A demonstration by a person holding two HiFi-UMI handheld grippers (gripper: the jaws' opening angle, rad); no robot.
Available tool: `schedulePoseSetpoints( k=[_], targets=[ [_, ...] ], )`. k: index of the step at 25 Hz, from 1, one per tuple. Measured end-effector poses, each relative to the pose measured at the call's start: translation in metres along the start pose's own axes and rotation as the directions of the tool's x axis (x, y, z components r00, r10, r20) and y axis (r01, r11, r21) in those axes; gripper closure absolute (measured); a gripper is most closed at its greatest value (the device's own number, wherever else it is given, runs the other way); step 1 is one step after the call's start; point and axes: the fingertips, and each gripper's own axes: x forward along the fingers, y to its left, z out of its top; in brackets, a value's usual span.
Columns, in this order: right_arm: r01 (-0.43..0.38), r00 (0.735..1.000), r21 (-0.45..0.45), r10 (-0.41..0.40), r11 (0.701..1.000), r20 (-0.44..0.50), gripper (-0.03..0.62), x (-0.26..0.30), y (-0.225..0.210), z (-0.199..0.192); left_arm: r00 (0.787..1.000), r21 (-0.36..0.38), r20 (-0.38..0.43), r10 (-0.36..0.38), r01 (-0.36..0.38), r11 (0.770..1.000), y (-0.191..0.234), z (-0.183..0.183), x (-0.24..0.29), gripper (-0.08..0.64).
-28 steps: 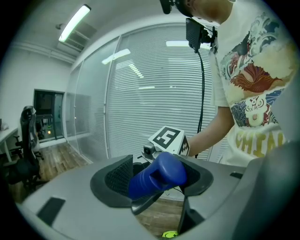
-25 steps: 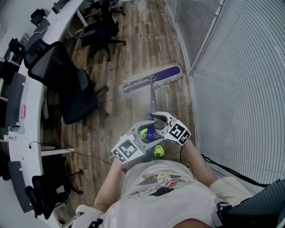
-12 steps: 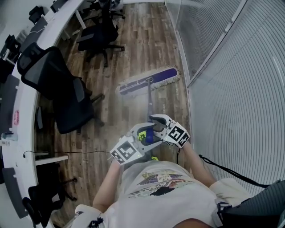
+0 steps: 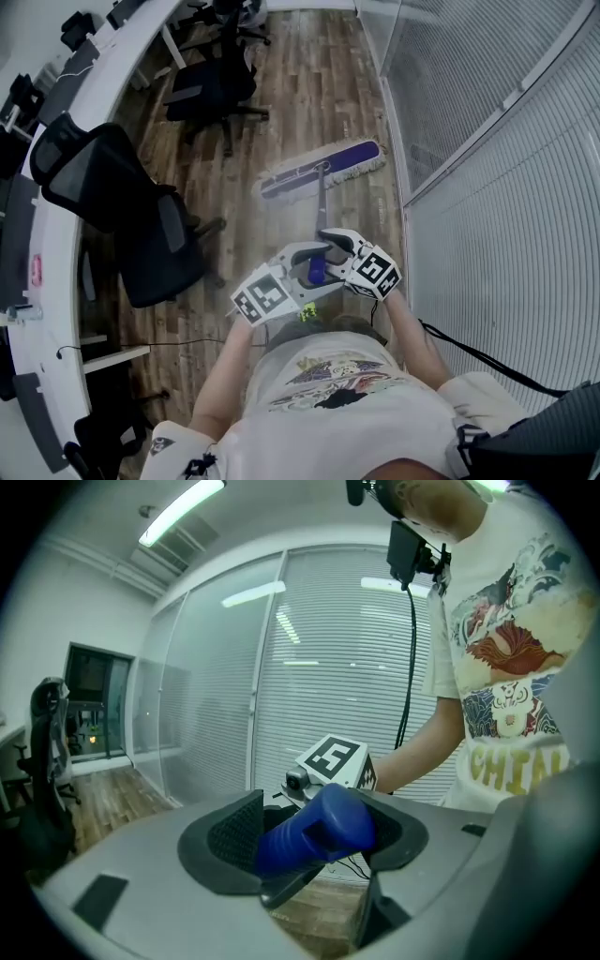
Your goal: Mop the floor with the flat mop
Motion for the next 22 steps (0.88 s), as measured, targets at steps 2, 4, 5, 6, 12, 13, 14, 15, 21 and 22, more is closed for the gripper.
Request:
schedulePoseSetpoints(
  k=[2,4,5,6,12,13,14,15,21,22],
  targets=[
    [0.005,1.000,-0.001,-0.005,1.000,0.001,0.365,0.007,-0.023,0.000,1.000,0.000,-0.009,-0.002,0.002,1.000,0.022,-0.001,0.009,0.305],
    [0.004,1.000,-0.005,-0.004,1.000,-0.008,0.365,0.009,-0.046,-0.005,1.000,-0.005,-0.018,0.002,-0.002,1.000,0.041,-0.004,0.022,0.305],
    [0.002,1.000,-0.011,-0.002,1.000,-0.012,0.365,0.011,-0.059,-0.006,1.000,-0.006,-0.019,0.006,-0.006,1.000,0.052,-0.004,0.028,0.305],
    [0.000,1.000,-0.018,0.000,1.000,-0.014,0.365,0.015,-0.073,-0.004,1.000,-0.006,-0.019,0.011,-0.011,1.000,0.066,-0.003,0.032,0.305],
    [-0.024,0.999,-0.021,0.024,0.999,-0.035,0.357,0.048,-0.163,0.021,0.999,-0.001,-0.030,0.024,-0.024,1.000,0.163,0.014,0.049,0.302],
    [-0.026,0.999,-0.012,0.026,1.000,-0.029,0.357,0.052,-0.179,0.027,0.999,-0.009,-0.015,0.042,-0.042,0.999,0.181,0.021,0.053,0.302],
    [-0.031,0.999,-0.009,0.031,0.999,-0.022,0.357,0.055,-0.196,0.034,0.998,-0.025,0.007,0.062,-0.062,0.998,0.199,0.028,0.057,0.302],
    [-0.036,0.999,-0.010,0.036,0.999,-0.012,0.357,0.056,-0.215,0.042,0.996,-0.044,0.035,0.084,-0.082,0.996,0.219,0.038,0.061,0.302],
    [-0.084,0.996,-0.019,0.085,0.996,0.033,0.360,0.076,-0.316,0.094,0.983,-0.115,0.090,0.160,-0.150,0.982,0.331,0.087,0.077,0.302],
    [-0.105,0.994,-0.030,0.106,0.994,0.018,0.360,0.082,-0.327,0.096,0.986,-0.110,0.068,0.152,-0.144,0.983,0.343,0.088,0.080,0.302]
  ],
)
